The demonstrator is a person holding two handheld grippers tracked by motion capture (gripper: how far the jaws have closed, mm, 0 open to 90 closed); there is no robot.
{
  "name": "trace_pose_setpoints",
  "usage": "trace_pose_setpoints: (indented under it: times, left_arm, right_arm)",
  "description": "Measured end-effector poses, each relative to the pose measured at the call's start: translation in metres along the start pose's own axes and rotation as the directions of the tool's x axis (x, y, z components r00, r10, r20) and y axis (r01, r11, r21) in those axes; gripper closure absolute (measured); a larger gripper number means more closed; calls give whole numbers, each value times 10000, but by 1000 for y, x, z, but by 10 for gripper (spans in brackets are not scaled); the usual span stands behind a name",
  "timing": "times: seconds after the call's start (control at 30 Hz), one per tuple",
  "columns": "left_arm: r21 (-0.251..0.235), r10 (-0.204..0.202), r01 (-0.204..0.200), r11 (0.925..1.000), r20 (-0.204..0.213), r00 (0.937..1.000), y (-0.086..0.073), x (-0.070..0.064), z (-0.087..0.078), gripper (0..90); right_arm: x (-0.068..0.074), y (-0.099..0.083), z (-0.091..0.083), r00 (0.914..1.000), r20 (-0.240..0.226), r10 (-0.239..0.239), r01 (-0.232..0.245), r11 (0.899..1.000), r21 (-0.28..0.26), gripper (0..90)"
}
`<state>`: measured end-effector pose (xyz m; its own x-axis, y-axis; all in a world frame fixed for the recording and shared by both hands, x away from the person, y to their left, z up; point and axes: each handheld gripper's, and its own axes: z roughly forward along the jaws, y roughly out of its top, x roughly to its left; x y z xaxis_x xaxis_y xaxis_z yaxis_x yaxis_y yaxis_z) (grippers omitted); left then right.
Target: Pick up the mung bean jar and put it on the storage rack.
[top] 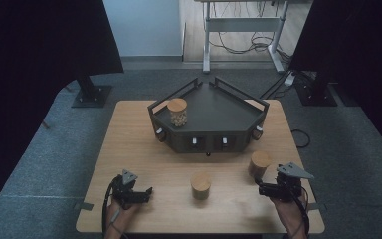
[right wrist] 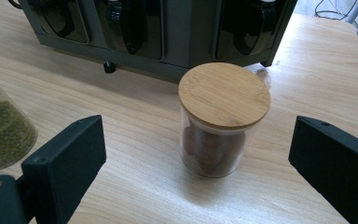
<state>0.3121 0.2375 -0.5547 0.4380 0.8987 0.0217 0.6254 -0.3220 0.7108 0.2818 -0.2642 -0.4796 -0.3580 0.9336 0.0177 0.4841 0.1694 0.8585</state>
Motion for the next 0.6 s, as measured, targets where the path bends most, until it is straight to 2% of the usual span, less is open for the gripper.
trace_pose_setpoints:
  times: [0.17,0.6]
  left_arm:
    - [8,-26,26,10000,-31,10000,0,-1,0,13]
    - [7,-57,57,10000,-58,10000,0,-1,0,12]
  right_arm:
    - [4,3,0,9999,-96,46,-48,9999,-166,36]
    - [25,11,7,9977,-557,-375,346,9981,-515,47]
